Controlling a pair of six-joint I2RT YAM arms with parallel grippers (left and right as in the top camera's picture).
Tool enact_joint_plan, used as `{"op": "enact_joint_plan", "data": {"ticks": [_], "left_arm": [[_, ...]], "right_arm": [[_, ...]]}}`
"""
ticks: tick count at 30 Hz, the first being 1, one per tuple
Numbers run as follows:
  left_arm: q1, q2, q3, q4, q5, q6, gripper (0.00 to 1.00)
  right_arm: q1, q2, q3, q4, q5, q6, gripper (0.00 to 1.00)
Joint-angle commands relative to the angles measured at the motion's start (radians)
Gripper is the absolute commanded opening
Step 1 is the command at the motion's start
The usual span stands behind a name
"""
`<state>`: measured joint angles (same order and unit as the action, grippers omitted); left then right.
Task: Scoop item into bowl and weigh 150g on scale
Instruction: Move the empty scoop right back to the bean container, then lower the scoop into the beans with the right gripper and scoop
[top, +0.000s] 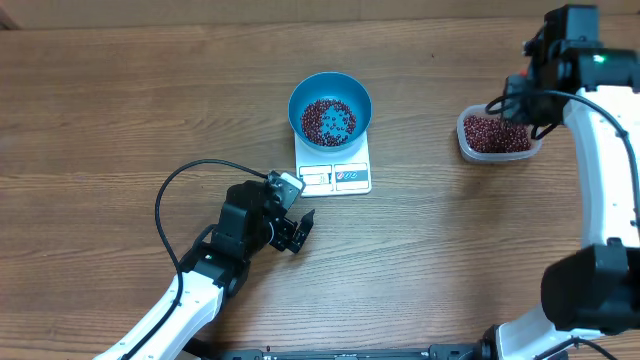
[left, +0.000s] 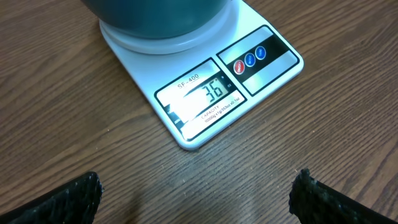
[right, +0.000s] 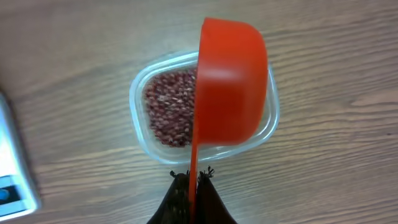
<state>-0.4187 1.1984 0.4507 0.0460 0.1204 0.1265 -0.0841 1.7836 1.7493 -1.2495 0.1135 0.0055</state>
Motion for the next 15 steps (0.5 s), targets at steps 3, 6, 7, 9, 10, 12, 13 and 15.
{"op": "enact_joint_plan", "data": {"ticks": [3, 6, 7, 9, 10, 12, 13, 15], "left_arm": [[-0.001, 0.008, -0.001, 0.003, 0.003, -0.015, 1.00], [-0.001, 0.008, -0.001, 0.003, 0.003, -0.015, 1.00], [-0.001, 0.008, -0.001, 0.003, 0.003, -0.015, 1.00], [-0.001, 0.008, -0.001, 0.003, 0.003, -0.015, 0.99], [-0.001, 0.008, -0.001, 0.003, 0.003, -0.015, 1.00], [-0.001, 0.008, -0.001, 0.003, 0.003, -0.015, 1.00], [-0.001, 0.008, -0.001, 0.003, 0.003, -0.015, 1.00], [-0.001, 0.008, -0.001, 0.003, 0.003, -0.015, 0.99]], "right_arm": [[0.000, 0.026, -0.083, 0.037, 0.103, -0.035, 0.04], [0.000, 0.027, -0.117, 0.061, 0.084, -0.029, 0.04], [0.000, 0.027, -0.138, 0.077, 0.077, -0.011, 0.04], [0.000, 0.027, -0.175, 0.107, 0.077, 0.002, 0.04], [-0.002, 0.027, -0.191, 0.121, 0.077, 0.010, 0.04], [-0.003, 0.027, -0.229, 0.151, 0.076, 0.024, 0.04], [-0.003, 0.027, -0.243, 0.164, 0.072, 0.024, 0.04], [-0.003, 0.027, -0.274, 0.192, 0.064, 0.025, 0.04]]}}
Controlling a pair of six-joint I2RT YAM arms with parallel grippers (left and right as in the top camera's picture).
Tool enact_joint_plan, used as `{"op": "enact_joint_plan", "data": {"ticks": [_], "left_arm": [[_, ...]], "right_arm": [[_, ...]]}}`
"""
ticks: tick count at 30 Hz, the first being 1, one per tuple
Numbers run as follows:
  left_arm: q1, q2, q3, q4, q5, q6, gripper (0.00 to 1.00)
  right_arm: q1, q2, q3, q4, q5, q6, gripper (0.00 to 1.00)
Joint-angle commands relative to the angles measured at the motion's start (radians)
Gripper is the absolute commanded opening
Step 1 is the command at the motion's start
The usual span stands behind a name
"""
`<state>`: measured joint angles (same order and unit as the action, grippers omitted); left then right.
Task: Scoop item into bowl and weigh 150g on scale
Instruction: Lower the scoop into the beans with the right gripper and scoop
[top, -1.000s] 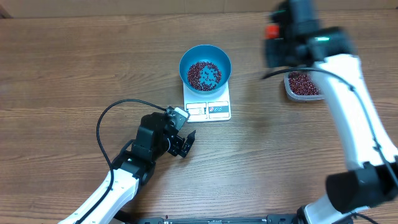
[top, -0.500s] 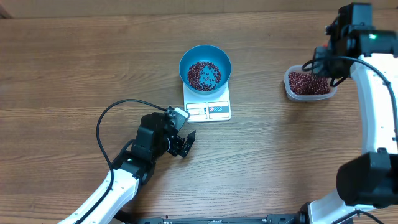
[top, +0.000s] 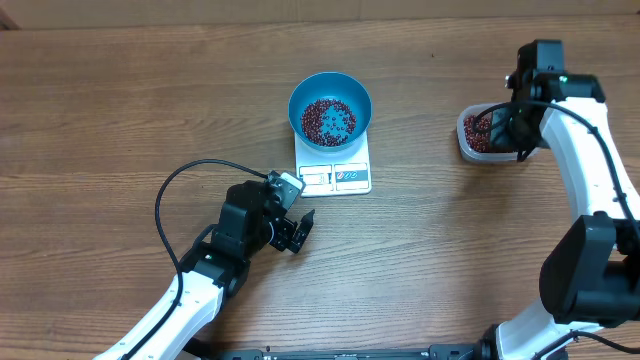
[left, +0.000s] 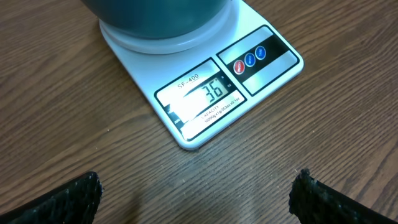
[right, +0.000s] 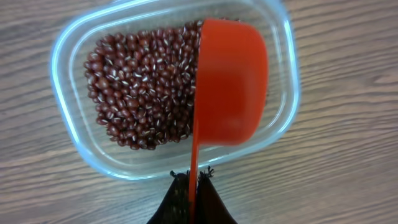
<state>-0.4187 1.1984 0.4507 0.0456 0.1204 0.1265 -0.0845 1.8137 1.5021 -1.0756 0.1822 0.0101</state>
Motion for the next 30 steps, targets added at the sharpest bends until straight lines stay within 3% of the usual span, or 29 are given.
{"op": "enact_joint_plan", "data": {"ticks": [1, 21, 30], "left_arm": [[-0.001, 0.008, -0.001, 0.004, 0.003, -0.015, 0.99], [-0.001, 0.008, -0.001, 0.003, 0.003, -0.015, 1.00], [-0.001, 0.008, -0.001, 0.004, 0.003, -0.015, 0.99]], "right_arm": [[-0.002, -0.003, -0.042, 0.036, -0.008, 0.020, 0.04], [-0.002, -0.003, -0.094, 0.200, -0.045, 0.050, 0.04], [-0.002, -0.003, -0.094, 0.181, 0.004, 0.053, 0.04]]}}
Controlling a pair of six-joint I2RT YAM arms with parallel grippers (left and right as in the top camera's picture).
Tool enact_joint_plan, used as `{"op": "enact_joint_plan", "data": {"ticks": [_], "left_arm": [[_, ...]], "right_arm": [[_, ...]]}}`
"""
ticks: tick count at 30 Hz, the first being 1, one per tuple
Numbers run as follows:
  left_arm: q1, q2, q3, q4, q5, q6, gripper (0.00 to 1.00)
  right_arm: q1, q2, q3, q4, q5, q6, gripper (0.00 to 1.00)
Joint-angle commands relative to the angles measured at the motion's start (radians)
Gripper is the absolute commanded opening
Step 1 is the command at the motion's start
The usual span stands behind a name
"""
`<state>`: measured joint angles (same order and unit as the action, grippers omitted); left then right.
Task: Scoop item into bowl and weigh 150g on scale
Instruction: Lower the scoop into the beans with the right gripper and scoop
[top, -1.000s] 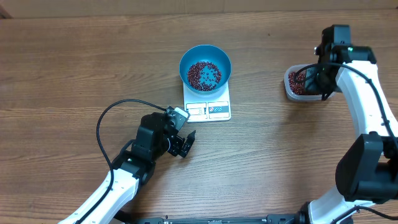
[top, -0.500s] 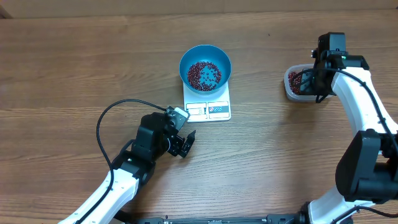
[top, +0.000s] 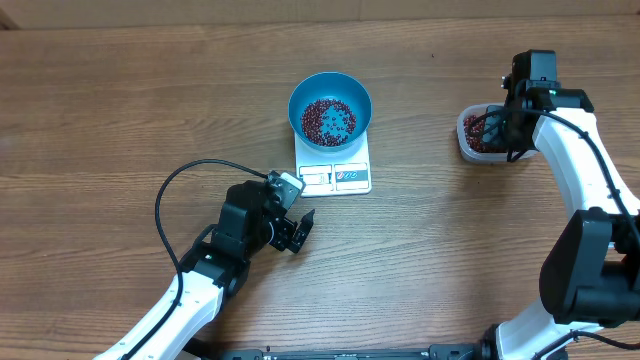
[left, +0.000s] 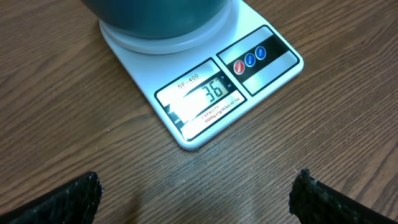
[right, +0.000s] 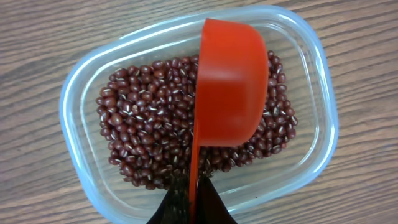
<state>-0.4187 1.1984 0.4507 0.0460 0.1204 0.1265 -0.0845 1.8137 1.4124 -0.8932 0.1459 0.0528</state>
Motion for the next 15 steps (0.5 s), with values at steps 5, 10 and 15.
{"op": "enact_joint_plan", "data": {"ticks": [5, 10, 15], "left_arm": [[-0.001, 0.008, -0.001, 0.003, 0.003, -0.015, 1.00], [-0.001, 0.008, -0.001, 0.003, 0.003, -0.015, 1.00], [-0.001, 0.008, -0.001, 0.003, 0.003, -0.015, 1.00]], "right_arm": [[-0.002, -0.003, -0.021, -0.010, 0.087, -0.005, 0.04], [-0.003, -0.003, -0.075, 0.021, 0.108, -0.005, 0.04], [-0.003, -0.003, -0.105, 0.051, 0.050, -0.005, 0.04]]}}
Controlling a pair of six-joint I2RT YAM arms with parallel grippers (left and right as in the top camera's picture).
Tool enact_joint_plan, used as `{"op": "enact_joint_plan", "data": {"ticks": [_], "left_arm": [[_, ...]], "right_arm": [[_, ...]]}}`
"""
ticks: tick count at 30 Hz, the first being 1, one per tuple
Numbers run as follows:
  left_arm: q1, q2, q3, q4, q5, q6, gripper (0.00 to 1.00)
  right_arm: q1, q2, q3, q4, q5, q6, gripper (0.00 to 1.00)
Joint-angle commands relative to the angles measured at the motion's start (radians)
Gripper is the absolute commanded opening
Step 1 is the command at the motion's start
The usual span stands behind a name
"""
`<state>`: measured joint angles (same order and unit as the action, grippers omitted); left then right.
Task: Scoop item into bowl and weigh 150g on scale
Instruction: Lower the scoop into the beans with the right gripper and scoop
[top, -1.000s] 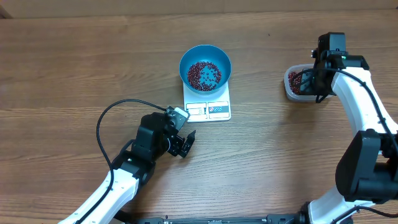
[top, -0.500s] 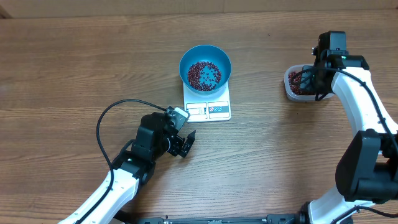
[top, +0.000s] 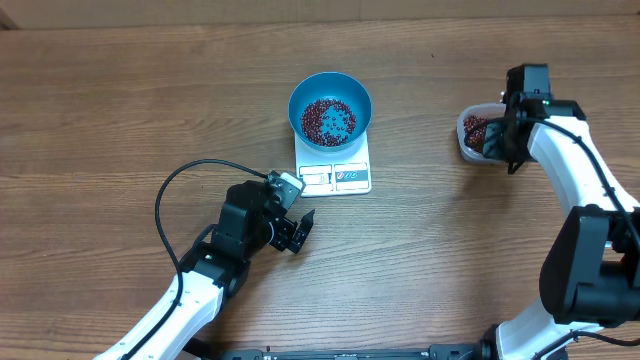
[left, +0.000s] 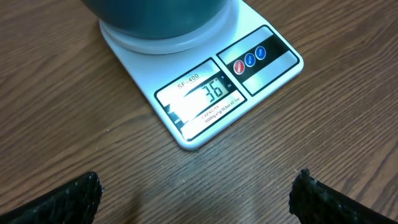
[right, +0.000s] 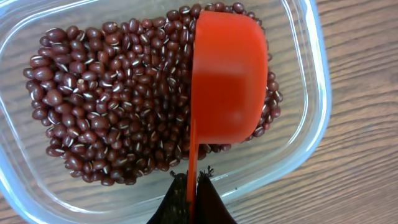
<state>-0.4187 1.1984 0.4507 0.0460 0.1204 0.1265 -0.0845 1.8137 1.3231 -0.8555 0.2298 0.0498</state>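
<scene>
A blue bowl (top: 330, 109) holding some red beans stands on the white scale (top: 335, 172), whose display (left: 207, 94) reads 36. My right gripper (right: 191, 180) is shut on the handle of an orange scoop (right: 229, 81), which is turned on its side and sits low among the red beans (right: 112, 99) in a clear plastic container (top: 478, 133). My left gripper (left: 196, 193) is open just in front of the scale, with bare table between its fingers.
A black cable (top: 190, 180) loops on the table by the left arm. The wooden table (top: 150, 100) stretches around the scale and container.
My right gripper has come closer to the container, and the scoop now sits lower among the beans. The left arm, the bowl and the display have not changed.
The right gripper first held the scoop high above the bean container. It was then lower over the beans, lower again later, and now the scoop lies among them. The scale has read 36 at every moment and the left gripper has stayed open by it.
</scene>
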Motion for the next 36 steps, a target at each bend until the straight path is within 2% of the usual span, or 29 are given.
{"op": "enact_joint_plan", "data": {"ticks": [1, 6, 19, 31, 36], "left_arm": [[-0.001, 0.008, -0.001, 0.003, 0.003, -0.015, 0.99], [-0.001, 0.008, -0.001, 0.003, 0.003, -0.015, 1.00], [-0.001, 0.008, -0.001, 0.003, 0.003, -0.015, 1.00], [-0.001, 0.008, -0.001, 0.003, 0.003, -0.015, 0.99], [-0.001, 0.008, -0.001, 0.003, 0.003, -0.015, 1.00]], "right_arm": [[-0.003, -0.003, -0.016, 0.014, -0.054, -0.003, 0.04], [-0.003, -0.002, -0.017, 0.036, -0.229, -0.006, 0.04], [-0.015, -0.001, -0.022, 0.020, -0.375, -0.025, 0.04], [-0.169, -0.001, -0.022, 0.013, -0.659, -0.024, 0.04], [-0.210, -0.001, -0.040, 0.018, -0.685, -0.025, 0.04]]}}
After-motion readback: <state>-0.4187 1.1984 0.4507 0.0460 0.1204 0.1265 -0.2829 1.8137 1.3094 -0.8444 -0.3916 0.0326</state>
